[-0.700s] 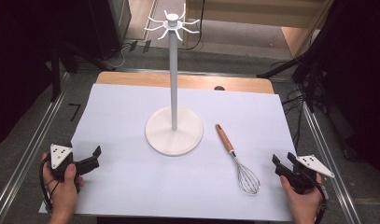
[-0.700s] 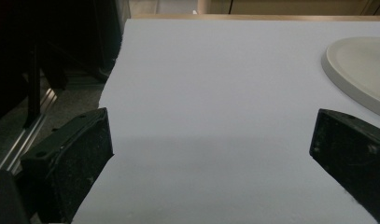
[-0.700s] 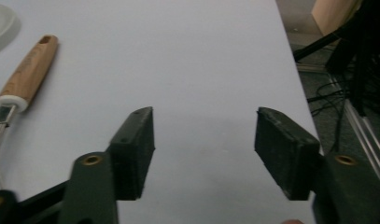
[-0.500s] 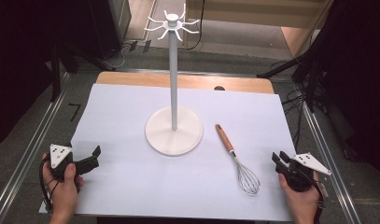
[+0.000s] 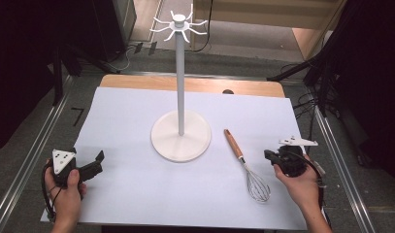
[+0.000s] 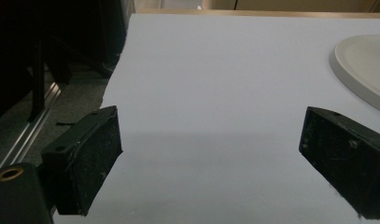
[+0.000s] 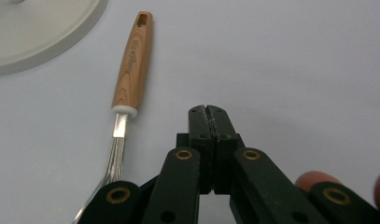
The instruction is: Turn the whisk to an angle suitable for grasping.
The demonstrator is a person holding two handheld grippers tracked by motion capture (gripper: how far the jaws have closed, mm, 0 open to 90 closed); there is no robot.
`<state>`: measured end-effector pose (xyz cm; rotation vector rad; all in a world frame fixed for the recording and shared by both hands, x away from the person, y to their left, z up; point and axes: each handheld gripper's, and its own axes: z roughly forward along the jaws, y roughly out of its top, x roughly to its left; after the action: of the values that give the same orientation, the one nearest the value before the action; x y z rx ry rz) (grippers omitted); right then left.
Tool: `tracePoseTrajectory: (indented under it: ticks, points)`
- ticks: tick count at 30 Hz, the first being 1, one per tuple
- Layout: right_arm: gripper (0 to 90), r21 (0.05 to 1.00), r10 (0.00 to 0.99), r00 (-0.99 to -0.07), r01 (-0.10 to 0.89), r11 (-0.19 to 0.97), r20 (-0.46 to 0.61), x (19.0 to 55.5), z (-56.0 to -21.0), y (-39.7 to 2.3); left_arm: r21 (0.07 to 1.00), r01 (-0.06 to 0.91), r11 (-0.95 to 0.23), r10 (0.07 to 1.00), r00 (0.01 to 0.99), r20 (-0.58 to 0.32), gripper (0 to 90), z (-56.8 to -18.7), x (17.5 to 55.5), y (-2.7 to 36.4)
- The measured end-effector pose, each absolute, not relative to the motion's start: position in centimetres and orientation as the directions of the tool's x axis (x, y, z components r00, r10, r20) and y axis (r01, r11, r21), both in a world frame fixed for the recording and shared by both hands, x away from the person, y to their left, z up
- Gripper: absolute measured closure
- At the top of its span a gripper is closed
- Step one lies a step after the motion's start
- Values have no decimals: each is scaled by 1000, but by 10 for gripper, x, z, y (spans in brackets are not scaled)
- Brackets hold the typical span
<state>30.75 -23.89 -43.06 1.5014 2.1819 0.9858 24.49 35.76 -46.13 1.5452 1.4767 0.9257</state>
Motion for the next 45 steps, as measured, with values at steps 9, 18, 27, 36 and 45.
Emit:
tracePoseTrajectory:
  ticks: [9,18,27,36,45]
  points:
    - [900,579,899,-398,783,228,184,344,-414,-202,908,419,-17,998,56,-7,64,-461,245,357]
    - [900,510,868,-472,790,340,154,368,-418,-154,910,414,-22,998,61,-4,64,-462,245,357]
    - [900,389,884,-443,848,359,151,395,-432,-118,910,413,-24,998,66,-3,64,-462,244,357]
    - [900,336,920,-374,887,317,119,408,-446,-110,913,407,-32,998,66,5,64,-462,244,356]
    - [900,348,946,-303,904,248,115,415,-447,-118,913,407,-35,998,68,8,64,-461,243,356]
